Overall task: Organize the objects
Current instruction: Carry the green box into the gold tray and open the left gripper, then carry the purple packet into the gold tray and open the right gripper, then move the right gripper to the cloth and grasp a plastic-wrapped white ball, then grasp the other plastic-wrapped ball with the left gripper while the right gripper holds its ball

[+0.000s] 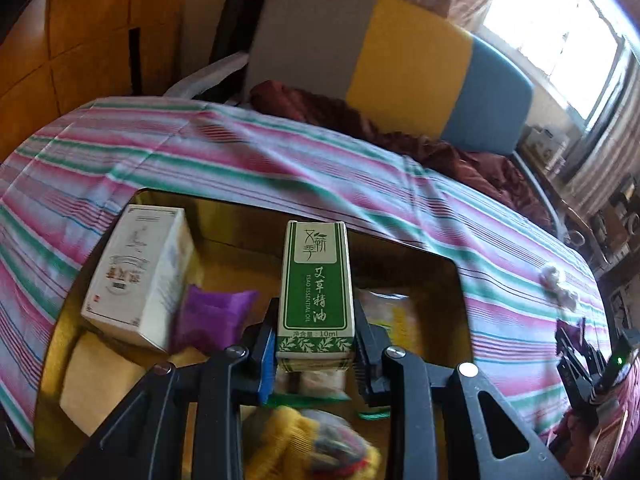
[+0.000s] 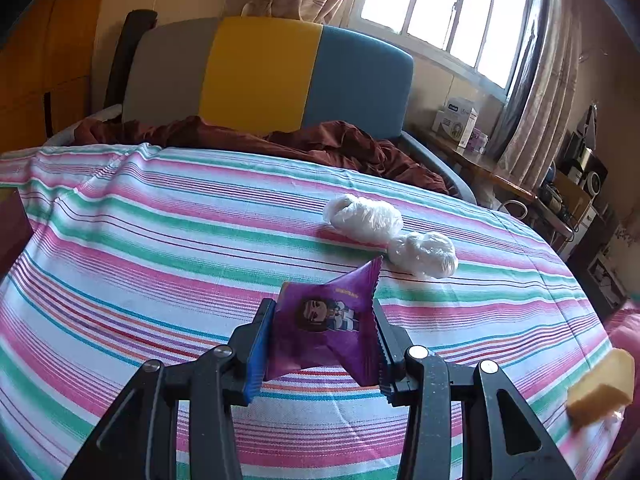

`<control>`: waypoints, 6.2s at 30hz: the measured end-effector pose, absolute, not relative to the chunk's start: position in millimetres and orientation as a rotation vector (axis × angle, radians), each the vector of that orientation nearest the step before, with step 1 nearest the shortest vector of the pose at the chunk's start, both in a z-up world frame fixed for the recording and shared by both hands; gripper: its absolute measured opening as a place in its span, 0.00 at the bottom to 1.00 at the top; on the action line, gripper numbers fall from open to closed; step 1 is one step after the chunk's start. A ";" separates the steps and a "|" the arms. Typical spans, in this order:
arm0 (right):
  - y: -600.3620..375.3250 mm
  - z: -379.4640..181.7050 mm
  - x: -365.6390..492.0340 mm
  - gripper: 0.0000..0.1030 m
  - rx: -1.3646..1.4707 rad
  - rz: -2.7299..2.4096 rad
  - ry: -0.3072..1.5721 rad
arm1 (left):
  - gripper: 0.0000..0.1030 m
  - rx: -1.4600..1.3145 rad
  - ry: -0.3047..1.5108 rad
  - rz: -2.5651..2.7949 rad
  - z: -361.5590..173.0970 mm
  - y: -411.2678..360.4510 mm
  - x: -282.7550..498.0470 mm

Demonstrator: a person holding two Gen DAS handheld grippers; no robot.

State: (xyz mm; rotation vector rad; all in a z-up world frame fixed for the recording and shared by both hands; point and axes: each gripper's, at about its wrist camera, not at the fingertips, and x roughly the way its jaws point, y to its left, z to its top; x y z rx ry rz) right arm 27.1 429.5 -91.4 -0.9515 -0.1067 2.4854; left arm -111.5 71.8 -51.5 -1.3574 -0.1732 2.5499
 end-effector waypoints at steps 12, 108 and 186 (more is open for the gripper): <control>424.0 -92.3 26.6 0.44 -0.957 2.483 -0.139 | 0.45 -1.505 -0.252 2.571 -64.3 45.6 -139.0; 280.8 -46.4 47.4 0.62 -1.249 2.925 0.316 | 0.46 -1.212 -0.062 2.394 -21.7 90.0 -8.7; 606.4 -107.3 17.4 0.37 -1.001 2.327 0.446 | 0.62 -1.041 0.560 2.016 -59.6 444.4 -53.7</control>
